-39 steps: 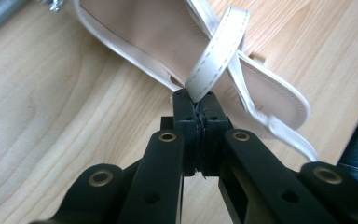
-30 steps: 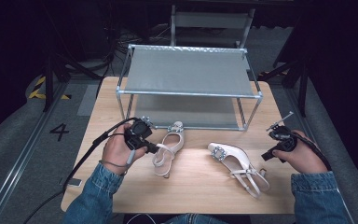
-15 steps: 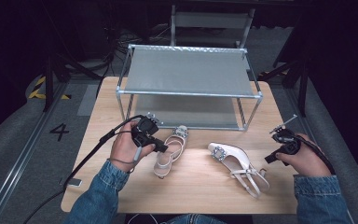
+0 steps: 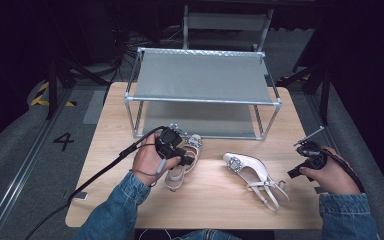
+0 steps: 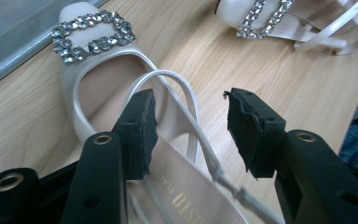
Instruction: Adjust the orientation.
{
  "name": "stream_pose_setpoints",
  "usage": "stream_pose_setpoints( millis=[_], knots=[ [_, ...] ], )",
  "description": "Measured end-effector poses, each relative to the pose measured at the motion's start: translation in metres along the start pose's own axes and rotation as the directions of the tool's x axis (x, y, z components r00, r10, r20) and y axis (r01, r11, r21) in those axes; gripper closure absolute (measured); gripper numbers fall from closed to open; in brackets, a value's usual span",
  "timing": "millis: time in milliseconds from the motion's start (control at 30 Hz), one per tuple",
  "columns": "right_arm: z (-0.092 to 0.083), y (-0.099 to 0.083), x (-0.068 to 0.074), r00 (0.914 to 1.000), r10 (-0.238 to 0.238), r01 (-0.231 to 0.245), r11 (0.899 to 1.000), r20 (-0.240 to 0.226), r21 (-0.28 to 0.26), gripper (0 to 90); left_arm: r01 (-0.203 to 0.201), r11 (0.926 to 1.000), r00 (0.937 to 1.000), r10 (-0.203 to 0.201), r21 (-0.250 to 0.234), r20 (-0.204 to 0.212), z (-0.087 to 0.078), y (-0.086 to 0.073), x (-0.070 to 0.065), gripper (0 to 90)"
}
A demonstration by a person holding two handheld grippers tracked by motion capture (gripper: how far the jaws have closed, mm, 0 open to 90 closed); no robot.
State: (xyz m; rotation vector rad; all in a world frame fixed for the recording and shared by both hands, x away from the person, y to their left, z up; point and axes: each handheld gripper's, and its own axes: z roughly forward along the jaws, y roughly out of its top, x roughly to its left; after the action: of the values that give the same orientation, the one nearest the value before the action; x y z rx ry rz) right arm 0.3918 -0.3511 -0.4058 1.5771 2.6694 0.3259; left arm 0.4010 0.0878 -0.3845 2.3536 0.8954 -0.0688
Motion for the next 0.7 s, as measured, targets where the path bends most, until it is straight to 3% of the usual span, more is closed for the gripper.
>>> stream_pose_setpoints(
  millis=[167, 500, 533, 700],
  knots=[
    [0.000, -0.006, -0.002, 0.9999, 0.011, -0.011, 1.000, 0.001, -0.002, 55.7, 0.030, 0.9991, 0.9995, -0.030, 0.029, 0.008, 0.016, 0.001, 0.002, 51.7],
    [0.002, -0.009, -0.003, 0.9997, 0.024, -0.024, 1.000, -0.001, 0.003, 55.2, 0.027, 0.9969, 0.9994, -0.026, 0.073, -0.025, 0.045, -0.001, 0.008, 48.5],
    [0.002, -0.009, -0.003, 0.9997, 0.023, -0.023, 1.000, -0.005, 0.002, 55.2, 0.044, 0.9964, 0.9990, -0.043, 0.073, -0.014, 0.047, -0.002, 0.007, 46.9],
    [0.004, -0.008, -0.003, 0.9998, 0.021, -0.021, 1.000, -0.001, 0.007, 54.9, 0.039, 0.9973, 0.9992, -0.038, 0.062, -0.016, 0.053, -0.002, 0.006, 48.1]
  ],
)
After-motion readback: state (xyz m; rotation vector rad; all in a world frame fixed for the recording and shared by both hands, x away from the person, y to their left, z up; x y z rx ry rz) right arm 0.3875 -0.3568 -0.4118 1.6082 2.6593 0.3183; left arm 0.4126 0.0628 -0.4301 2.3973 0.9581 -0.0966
